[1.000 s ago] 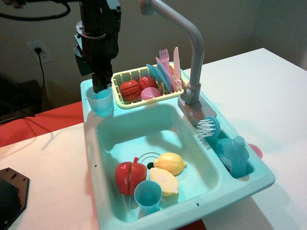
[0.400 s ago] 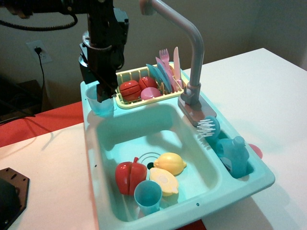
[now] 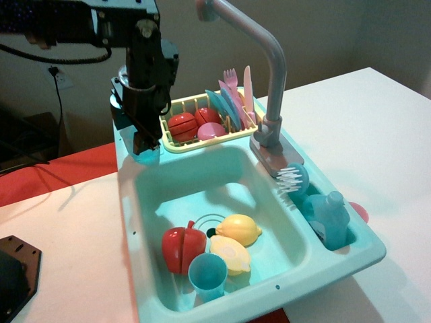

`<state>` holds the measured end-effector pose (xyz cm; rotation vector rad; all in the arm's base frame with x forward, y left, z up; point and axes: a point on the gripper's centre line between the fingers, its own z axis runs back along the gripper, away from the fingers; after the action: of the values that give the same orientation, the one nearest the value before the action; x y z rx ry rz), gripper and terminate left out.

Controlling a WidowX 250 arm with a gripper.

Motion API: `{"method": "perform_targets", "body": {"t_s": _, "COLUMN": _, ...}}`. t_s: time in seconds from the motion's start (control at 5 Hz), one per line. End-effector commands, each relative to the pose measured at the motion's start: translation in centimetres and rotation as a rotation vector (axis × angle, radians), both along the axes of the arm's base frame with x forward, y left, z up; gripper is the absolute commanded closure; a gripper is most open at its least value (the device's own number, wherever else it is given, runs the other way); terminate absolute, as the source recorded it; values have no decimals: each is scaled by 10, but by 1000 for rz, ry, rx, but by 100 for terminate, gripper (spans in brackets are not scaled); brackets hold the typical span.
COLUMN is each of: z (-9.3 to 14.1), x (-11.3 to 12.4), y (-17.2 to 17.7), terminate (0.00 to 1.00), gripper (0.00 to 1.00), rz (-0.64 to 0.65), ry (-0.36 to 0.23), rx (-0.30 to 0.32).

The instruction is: Put cup from counter to sink

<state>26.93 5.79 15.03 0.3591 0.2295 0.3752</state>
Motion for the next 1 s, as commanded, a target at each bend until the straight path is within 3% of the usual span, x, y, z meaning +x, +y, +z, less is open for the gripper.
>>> {"method": "perform_targets", "body": {"t_s": 0.0, "z": -5, "x": -3, "y": 7, "terminate": 0, "gripper": 0, "rz": 23, "ry": -13, "rx": 25}}
{"method": "perform_targets", "body": {"t_s": 0.2, "z": -6, "x": -5, "y": 7, "terminate": 0, "gripper": 100, "rz": 17, "ry": -38, "rx": 39}}
{"method": "perform_targets", "body": {"t_s": 0.8, "z": -2, "x": -1, "y": -1, "terminate": 0, "gripper": 100, "rz": 8, "ry": -67, "rx": 52}}
